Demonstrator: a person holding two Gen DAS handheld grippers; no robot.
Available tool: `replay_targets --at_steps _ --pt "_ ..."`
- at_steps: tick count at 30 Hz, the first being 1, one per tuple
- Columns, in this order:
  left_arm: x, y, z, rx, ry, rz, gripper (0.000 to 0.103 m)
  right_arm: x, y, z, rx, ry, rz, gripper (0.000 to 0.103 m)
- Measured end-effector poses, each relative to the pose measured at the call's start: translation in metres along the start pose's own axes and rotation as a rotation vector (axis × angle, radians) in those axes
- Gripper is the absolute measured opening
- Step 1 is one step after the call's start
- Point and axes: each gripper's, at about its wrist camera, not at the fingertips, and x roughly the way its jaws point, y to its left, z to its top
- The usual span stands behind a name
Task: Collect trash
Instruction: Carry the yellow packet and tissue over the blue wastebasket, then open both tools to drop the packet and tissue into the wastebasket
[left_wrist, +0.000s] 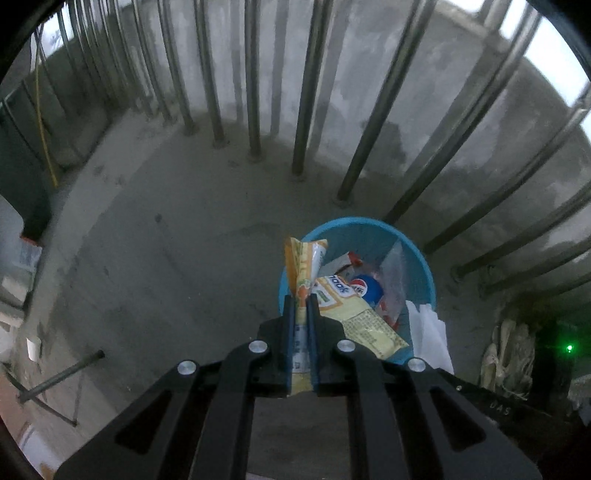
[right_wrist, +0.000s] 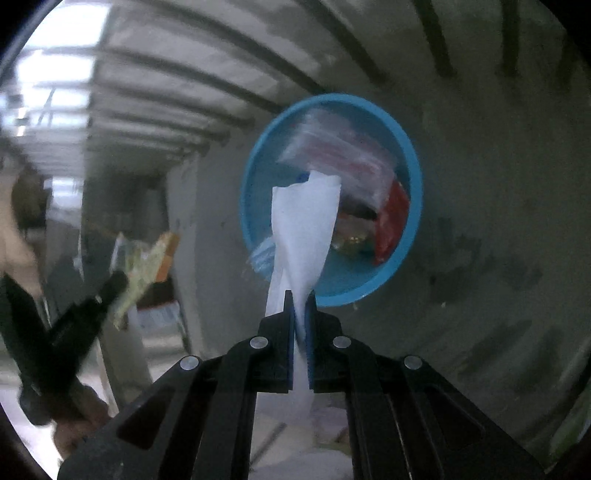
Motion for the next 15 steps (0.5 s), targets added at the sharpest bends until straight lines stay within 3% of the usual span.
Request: replay_targets --at_steps 2,4,7,8,15 --pt "0.013 0.000 0.003 -0.020 0.018 -0.006 0.007 0.007 -0.013 0.006 0.072 -0.008 -0.002 0.007" --pt "0.022 0.000 0.004 -0.028 0.032 -0.008 0.007 0.020 -0.017 0.011 0.133 -0.008 0.018 0.016" --pt "0.023 0.000 0.002 -0.028 0.033 -0.014 0.008 0.035 -0.022 0.018 0.165 0.006 0.075 0.050" --pt "0.021 0.001 0.000 -0.030 0.033 -0.018 0.008 0.037 -0.020 0.019 0.154 0.008 0.075 0.055" --pt "0.028 -0.005 0.006 -0.032 0.028 -0.052 0.010 0.023 -0.025 0.017 0.114 -0.011 0.055 0.060"
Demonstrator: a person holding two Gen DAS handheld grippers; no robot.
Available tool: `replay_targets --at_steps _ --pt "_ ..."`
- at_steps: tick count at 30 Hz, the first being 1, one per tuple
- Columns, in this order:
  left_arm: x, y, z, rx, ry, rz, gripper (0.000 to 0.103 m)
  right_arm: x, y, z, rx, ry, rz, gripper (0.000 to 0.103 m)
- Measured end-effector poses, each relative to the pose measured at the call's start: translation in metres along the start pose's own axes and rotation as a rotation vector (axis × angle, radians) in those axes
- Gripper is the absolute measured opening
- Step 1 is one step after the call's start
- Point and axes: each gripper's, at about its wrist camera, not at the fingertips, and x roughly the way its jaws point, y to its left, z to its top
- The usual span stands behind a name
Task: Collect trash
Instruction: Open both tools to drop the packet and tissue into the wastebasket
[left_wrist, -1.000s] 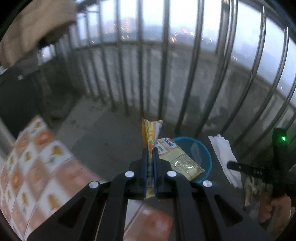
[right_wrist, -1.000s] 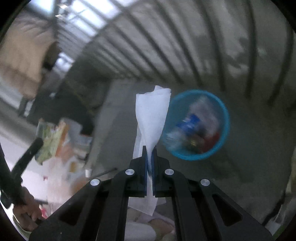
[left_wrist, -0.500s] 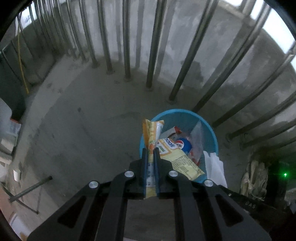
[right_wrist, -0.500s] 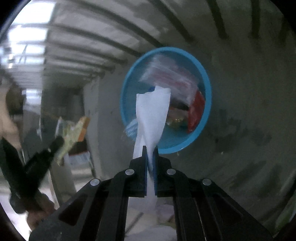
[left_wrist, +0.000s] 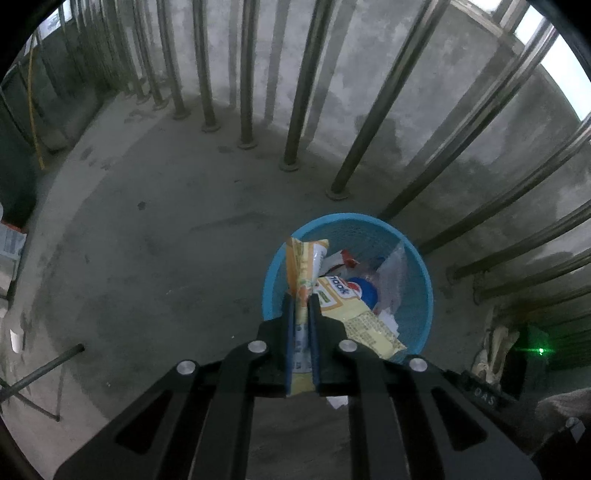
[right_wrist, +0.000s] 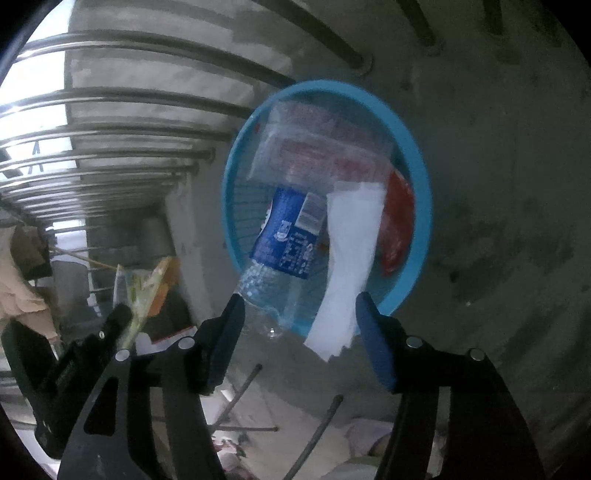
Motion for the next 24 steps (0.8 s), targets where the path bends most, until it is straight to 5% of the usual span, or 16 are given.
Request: replay_targets --at_steps 3,5,15,21,24 --pt "0.008 -0.007 0.005 -0.011 0.013 -0.023 0.025 -0.005 -0.005 0.002 -0.005 -0.013 0.002 0.060" --pt "0.016 -0.009 0.008 -0.059 0.049 -0.038 0.056 -0.010 -0.008 0.002 -0.002 -0.020 0.001 0.060" --pt "-0.006 0.002 0.006 -0.158 0.010 -0.084 0.062 -0.014 -0.009 -0.002 -0.034 -0.037 -0.016 0.061" --pt "-0.071 -0.002 -0.001 -0.100 -0.089 -0.131 0.063 -0.033 0.001 -0.005 -0.123 -0.079 -0.051 0.061" --pt "-0.127 -0.005 -0.019 -0.028 -0.180 -0.131 0.071 -0.055 0.016 -0.011 -0.217 -0.123 -0.063 0.061"
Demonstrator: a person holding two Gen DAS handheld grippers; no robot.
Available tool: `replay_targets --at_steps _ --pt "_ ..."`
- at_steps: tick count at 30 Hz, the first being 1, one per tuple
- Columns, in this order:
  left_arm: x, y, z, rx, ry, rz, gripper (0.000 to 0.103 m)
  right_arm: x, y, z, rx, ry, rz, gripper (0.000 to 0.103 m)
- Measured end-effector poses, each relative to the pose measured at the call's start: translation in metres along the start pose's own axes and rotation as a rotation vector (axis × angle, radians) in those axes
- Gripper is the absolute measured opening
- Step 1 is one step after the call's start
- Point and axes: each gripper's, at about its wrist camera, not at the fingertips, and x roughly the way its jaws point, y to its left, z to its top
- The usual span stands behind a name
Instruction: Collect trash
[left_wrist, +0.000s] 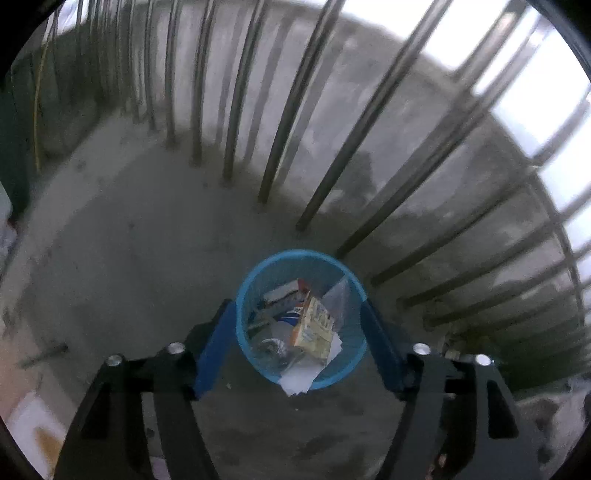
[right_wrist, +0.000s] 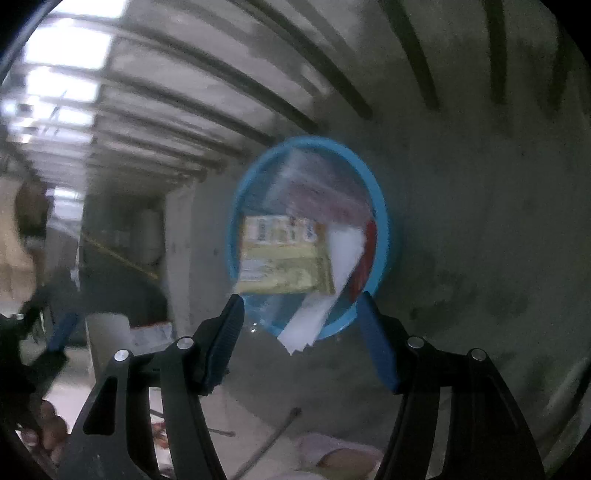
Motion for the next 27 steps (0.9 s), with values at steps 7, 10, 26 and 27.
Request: replay_targets --at_steps 7,10,26,27 --pt "-0.148 0.001 -0.057 0.080 -0.303 0.130 0.098 -0.075 0.103 -0.042 -0.497 -0.172 -0.014 0.085" --pt "-0.199 0.012 -0.094 0.054 -0.385 0.196 0.098 -0.098 0.151 -0.082 -0.714 -0.214 0.021 0.092" --pt "-0.323 0.092 -0.303 -0.640 -0.439 0.825 0.098 -0.168 0.263 -0.257 -1.274 -0.426 0.197 0.095" --pt "-0.325 0.091 -0.314 -0.656 -0.442 0.877 0.098 -0.165 0.266 -0.262 -1.295 -0.402 0.171 0.095"
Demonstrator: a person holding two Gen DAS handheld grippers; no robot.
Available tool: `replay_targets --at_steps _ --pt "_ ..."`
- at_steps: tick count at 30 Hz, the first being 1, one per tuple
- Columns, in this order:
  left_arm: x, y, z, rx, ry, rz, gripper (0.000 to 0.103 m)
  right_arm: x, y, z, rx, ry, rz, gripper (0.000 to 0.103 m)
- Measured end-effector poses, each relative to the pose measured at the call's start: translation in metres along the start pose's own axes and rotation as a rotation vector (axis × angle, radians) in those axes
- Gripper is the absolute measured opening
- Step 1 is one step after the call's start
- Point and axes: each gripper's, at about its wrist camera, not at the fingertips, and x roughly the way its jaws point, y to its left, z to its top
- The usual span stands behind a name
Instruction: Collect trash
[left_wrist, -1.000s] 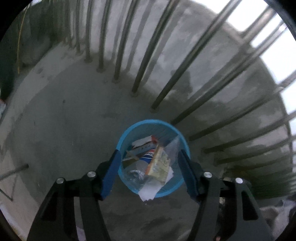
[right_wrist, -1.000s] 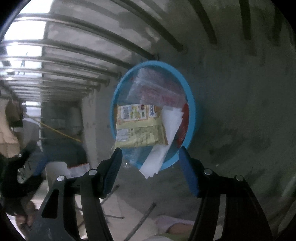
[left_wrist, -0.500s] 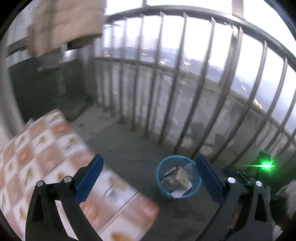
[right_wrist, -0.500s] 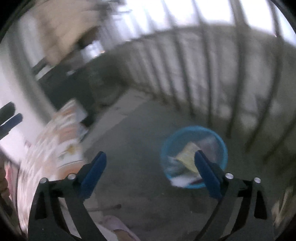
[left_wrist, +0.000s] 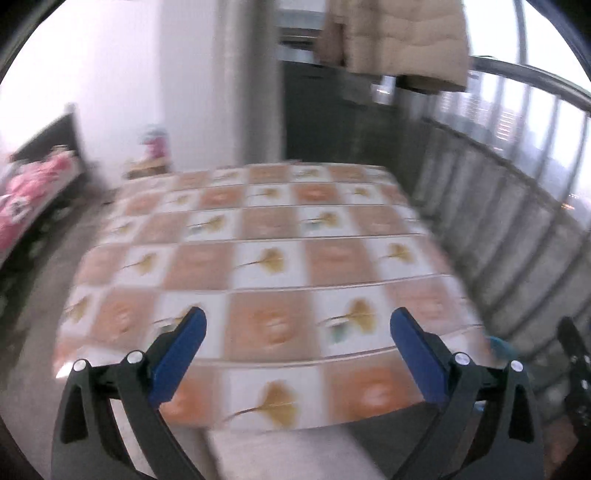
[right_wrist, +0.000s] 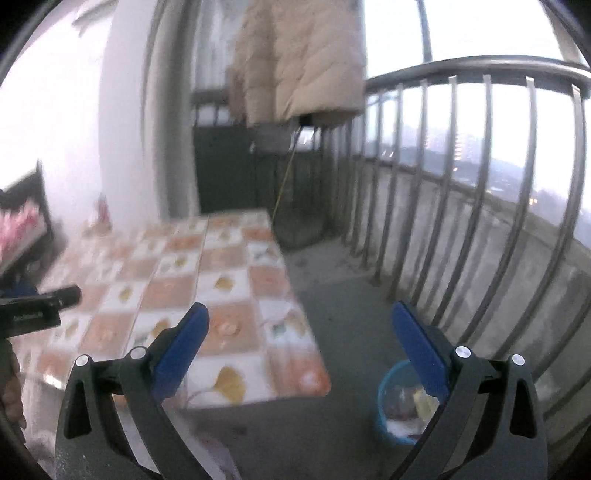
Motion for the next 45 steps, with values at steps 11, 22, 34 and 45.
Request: replay_targets --at_steps 11,22,34,45 --pt "0.016 0.012 -0.039 0.027 0.169 0.060 0.098 0.028 0.041 -0.045 -0.129 0.386 -0.053 0.095" --pt "0.026 0.012 -0.042 0.043 0.204 0.056 0.098 0.016 0.022 -0.060 -0.062 0.412 -0.175 0.095" --pt "0.025 0.000 -0.042 0.070 0.208 0.032 0.098 0.016 0.016 -0.062 -0.038 0.409 -0.197 0.095" --pt "0.026 -0.006 -0.041 0.070 0.220 0.014 0.098 0.016 0.012 -0.063 -0.026 0.409 -0.197 0.095"
